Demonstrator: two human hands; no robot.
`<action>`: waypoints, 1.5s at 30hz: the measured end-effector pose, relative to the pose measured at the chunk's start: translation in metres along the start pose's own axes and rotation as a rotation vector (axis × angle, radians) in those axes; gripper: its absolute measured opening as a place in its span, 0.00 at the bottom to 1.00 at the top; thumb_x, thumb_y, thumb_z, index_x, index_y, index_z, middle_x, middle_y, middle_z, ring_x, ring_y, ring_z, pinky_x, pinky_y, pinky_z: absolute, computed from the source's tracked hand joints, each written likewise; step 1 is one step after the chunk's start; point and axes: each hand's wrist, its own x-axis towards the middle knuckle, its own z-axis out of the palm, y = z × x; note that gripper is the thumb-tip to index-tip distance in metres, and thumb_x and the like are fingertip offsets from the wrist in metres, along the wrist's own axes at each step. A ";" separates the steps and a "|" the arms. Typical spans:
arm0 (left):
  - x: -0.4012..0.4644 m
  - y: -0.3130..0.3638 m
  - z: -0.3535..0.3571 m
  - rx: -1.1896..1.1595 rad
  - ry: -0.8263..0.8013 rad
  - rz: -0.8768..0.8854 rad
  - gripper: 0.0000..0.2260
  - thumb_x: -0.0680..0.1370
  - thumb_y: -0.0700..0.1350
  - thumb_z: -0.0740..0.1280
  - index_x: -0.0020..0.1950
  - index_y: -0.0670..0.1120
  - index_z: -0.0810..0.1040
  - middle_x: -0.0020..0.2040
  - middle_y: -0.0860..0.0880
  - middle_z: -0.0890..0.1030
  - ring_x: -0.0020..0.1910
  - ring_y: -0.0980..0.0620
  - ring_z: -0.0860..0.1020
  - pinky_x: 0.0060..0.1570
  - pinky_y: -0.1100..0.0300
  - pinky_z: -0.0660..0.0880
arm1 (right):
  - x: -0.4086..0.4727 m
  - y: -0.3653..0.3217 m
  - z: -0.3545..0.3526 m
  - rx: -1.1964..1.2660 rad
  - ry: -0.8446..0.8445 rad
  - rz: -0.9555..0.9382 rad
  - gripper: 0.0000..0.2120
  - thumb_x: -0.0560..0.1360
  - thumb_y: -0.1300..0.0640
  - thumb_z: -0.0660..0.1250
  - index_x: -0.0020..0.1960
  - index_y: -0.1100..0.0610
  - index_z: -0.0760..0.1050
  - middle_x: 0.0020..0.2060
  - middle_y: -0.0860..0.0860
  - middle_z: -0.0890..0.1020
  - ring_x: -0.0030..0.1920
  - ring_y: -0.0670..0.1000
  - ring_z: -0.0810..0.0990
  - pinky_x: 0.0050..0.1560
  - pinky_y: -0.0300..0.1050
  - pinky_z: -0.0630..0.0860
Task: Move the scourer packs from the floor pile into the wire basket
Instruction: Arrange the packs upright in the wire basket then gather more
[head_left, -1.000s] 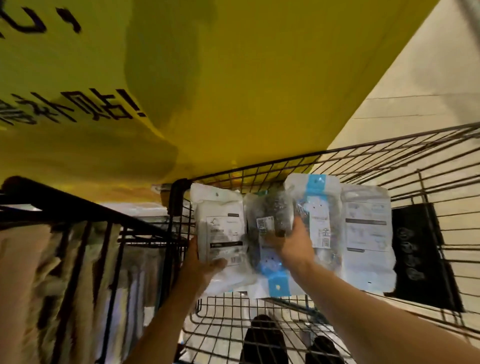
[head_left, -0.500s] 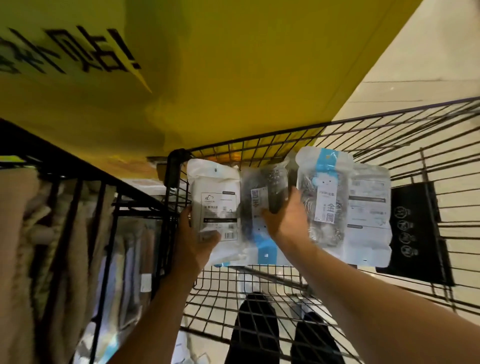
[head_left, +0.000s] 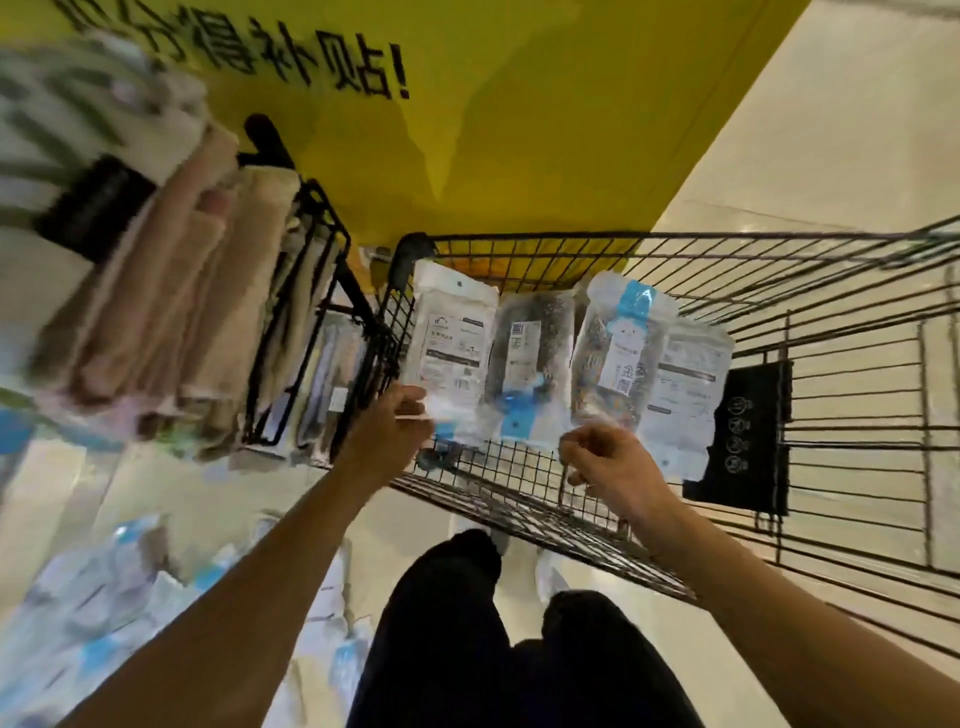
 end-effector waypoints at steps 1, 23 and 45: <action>-0.014 -0.001 0.002 0.014 0.069 0.014 0.14 0.82 0.40 0.69 0.68 0.44 0.78 0.61 0.45 0.83 0.53 0.50 0.81 0.46 0.69 0.76 | -0.015 0.005 -0.003 0.019 -0.020 0.002 0.03 0.82 0.57 0.70 0.49 0.53 0.82 0.45 0.53 0.87 0.40 0.51 0.84 0.43 0.45 0.78; -0.372 -0.116 0.156 -0.556 0.499 -0.584 0.07 0.81 0.43 0.71 0.51 0.56 0.82 0.48 0.52 0.85 0.42 0.52 0.83 0.44 0.58 0.75 | -0.113 0.081 -0.031 -0.412 -0.346 -0.194 0.04 0.82 0.55 0.70 0.50 0.52 0.82 0.44 0.54 0.87 0.46 0.59 0.85 0.54 0.61 0.83; -0.779 -0.341 0.341 -0.970 0.826 -1.048 0.05 0.82 0.42 0.68 0.55 0.50 0.82 0.50 0.49 0.86 0.50 0.49 0.84 0.50 0.52 0.79 | -0.404 0.267 0.260 -0.909 -0.916 -0.377 0.05 0.83 0.54 0.68 0.51 0.53 0.82 0.47 0.52 0.88 0.41 0.52 0.85 0.46 0.49 0.79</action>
